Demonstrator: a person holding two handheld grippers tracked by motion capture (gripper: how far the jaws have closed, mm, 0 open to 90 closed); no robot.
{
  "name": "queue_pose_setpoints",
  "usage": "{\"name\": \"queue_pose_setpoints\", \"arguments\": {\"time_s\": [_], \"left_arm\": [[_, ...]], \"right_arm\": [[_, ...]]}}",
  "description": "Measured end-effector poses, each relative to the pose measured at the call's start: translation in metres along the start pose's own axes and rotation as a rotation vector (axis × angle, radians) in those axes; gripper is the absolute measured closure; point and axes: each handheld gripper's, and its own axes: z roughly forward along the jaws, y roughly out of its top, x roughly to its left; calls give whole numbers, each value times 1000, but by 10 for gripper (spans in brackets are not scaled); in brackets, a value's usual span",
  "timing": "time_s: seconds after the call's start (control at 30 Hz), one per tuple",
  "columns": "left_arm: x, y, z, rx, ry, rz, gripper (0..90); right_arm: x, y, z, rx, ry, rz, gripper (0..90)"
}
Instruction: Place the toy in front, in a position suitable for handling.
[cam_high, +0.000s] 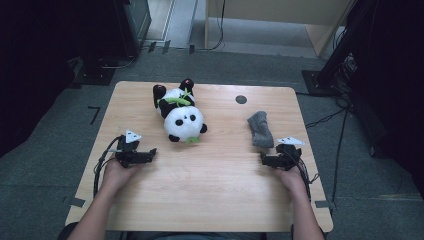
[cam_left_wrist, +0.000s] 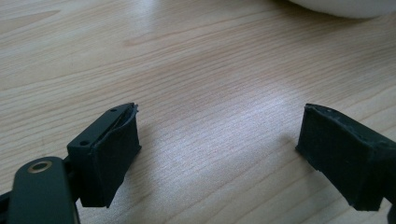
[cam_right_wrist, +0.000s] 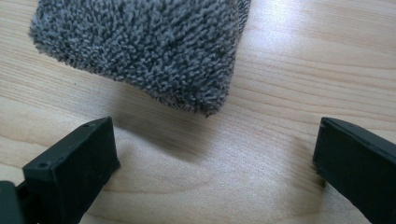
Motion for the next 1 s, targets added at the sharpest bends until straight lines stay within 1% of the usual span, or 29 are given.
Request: {"name": "queue_pose_setpoints", "arguments": {"time_s": [0.13,0.2,0.3,0.33,0.4,0.43,0.53,0.63,0.7,0.73,0.8,0.87,0.9,0.97,1.0], "left_arm": [[0,0,0,0,3,-2,123],[-1,0,0,1,12,-11,123],[0,0,-1,3,21,-19,123],[0,0,-1,2,18,-16,123],[2,-1,-1,1,4,-3,124],[2,-1,-1,3,2,0,124],[2,2,-2,24,13,-17,148],[2,4,-2,34,11,-12,151],[3,5,-2,44,1,0,161],[3,5,-2,44,1,0,162],[4,7,-2,50,-24,-4,163],[4,8,-2,55,-29,-8,164],[5,9,-2,59,-42,-9,171],[4,10,-4,57,-39,-5,253],[4,10,-4,57,-39,-5,256]], "right_arm": [[0,0,0,-1,1,-2,0],[0,-1,-1,-1,-4,1,0],[2,-5,-5,-1,-34,33,0],[2,-6,-6,-1,-42,41,0],[2,-6,-6,0,-43,42,0],[2,-6,-6,-1,-43,42,0],[2,-6,-6,-1,-42,41,0],[2,-6,-6,-1,-41,41,0],[2,-5,-5,0,-38,39,0],[2,-5,-5,0,-37,38,0],[2,-5,-5,-1,-34,34,0],[2,-5,-5,-2,-33,33,0],[2,-5,-5,-1,-32,32,0],[2,-4,-5,3,-29,28,0],[2,-4,-5,3,-29,28,0]]}}
